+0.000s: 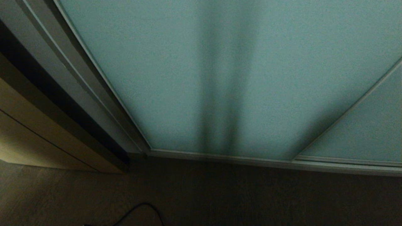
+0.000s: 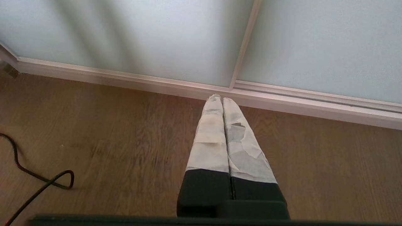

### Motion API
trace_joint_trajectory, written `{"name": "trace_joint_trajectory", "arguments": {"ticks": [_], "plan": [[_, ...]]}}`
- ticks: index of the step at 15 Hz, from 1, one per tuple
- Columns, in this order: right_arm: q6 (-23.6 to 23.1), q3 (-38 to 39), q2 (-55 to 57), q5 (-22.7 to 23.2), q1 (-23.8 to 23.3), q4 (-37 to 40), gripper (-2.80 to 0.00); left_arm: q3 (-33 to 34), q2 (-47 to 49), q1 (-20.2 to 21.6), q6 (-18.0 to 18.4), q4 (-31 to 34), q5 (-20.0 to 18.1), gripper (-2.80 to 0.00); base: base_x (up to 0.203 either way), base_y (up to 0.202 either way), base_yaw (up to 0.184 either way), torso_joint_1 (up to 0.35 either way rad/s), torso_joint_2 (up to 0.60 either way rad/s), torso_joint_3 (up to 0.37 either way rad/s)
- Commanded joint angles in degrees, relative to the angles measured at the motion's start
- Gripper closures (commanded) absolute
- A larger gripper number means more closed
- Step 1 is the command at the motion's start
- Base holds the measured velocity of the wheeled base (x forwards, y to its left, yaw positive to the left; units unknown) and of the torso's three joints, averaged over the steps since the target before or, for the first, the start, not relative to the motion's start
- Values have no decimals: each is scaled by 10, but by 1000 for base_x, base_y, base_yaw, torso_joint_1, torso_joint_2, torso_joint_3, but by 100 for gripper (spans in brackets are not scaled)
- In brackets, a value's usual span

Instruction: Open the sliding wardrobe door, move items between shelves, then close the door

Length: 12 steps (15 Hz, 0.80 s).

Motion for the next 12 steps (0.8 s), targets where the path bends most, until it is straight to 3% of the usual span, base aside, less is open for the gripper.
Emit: {"name": "trace_joint_trajectory", "arguments": {"ticks": [1,12], "plan": [[0,0,0,0,0,3,0,0,0,0,0,0,0,0,0,0,0,0,0,0],[24,0,0,0,0,1,0,0,1,0,0,0,0,0,0,0,0,0,0,0]]}}
